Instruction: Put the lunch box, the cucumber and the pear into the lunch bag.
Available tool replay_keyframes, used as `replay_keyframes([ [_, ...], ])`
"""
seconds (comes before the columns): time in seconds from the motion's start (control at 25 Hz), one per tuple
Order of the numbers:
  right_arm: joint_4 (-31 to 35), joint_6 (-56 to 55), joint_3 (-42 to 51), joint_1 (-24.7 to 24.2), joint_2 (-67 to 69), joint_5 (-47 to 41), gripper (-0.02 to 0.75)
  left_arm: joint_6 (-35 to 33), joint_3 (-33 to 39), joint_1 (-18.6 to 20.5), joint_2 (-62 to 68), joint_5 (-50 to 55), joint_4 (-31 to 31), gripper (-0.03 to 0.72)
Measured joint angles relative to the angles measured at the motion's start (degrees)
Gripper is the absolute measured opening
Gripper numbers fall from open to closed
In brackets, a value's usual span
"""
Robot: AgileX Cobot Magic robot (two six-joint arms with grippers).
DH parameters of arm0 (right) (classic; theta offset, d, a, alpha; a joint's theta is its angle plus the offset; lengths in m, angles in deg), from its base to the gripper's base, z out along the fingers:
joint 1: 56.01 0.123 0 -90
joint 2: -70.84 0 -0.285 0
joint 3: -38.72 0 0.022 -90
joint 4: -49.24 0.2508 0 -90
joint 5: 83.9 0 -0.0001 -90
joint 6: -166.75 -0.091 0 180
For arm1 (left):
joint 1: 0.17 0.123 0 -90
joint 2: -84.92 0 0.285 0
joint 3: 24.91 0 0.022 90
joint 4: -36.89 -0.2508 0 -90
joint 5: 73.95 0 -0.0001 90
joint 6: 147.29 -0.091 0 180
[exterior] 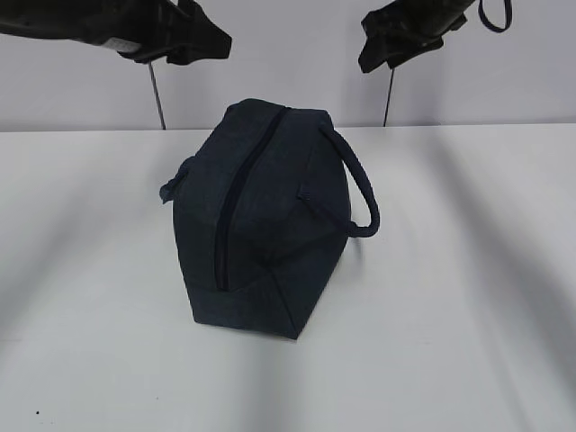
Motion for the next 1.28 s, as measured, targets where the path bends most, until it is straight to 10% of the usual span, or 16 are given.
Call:
replay_keyframes([
  [0.64,-1.48,-7.40,0.00,0.00,-18.63,-0.83,0.397,38.76,0.00,1.01,-9.27,19.62,-39.85,0.412],
  [0.96,-1.48,-10.29,2.28,0.00,-27.54,-1.06,0.397,44.81,0.00,1.01,-16.61,23.31,-43.25,0.414],
  [1.28,-5.77,-11.75,23.66,0.00,-41.84,-1.14,0.397,47.50,0.00,1.01,-23.40,25.85,-45.02,0.414],
])
